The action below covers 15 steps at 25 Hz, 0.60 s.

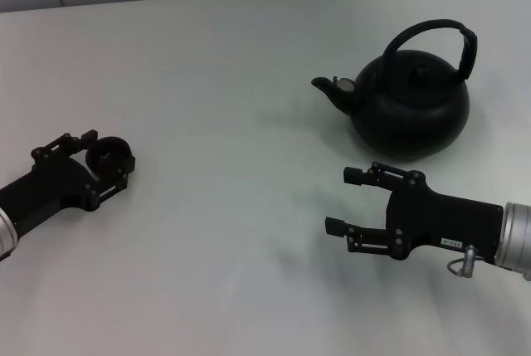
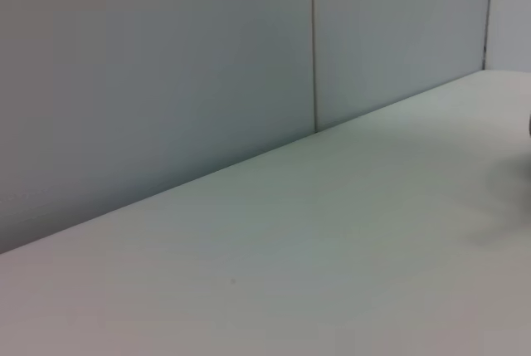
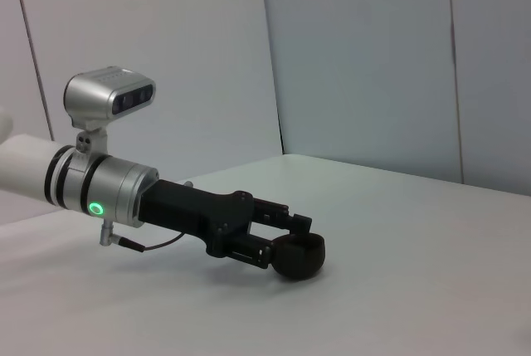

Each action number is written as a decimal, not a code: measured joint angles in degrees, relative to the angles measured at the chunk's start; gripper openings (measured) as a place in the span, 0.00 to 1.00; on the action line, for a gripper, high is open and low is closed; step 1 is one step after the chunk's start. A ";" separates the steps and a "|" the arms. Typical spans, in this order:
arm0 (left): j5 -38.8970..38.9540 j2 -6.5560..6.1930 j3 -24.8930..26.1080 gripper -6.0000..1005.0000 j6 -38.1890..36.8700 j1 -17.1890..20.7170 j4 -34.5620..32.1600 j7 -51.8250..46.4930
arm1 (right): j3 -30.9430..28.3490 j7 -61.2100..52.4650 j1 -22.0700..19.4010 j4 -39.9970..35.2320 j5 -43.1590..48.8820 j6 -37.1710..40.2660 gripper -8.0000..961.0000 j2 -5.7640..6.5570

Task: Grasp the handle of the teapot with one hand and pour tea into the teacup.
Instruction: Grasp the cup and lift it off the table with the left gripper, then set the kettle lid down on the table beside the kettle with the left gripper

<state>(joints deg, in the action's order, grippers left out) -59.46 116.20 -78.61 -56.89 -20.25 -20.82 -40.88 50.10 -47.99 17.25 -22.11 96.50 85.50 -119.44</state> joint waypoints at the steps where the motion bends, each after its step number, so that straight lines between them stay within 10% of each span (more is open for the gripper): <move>1: -0.67 0.02 -0.06 0.72 0.18 -0.06 -0.47 -0.36 | 0.00 0.00 -0.01 0.02 0.00 0.01 0.85 0.00; 15: -6.47 2.72 -2.92 0.70 -1.52 -3.64 -5.25 -2.66 | 0.00 0.00 0.05 -0.02 0.00 0.16 0.85 0.00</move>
<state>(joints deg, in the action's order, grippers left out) -65.93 118.92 -81.53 -58.41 -23.88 -26.07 -43.53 50.10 -48.00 17.30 -22.13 96.50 85.67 -119.44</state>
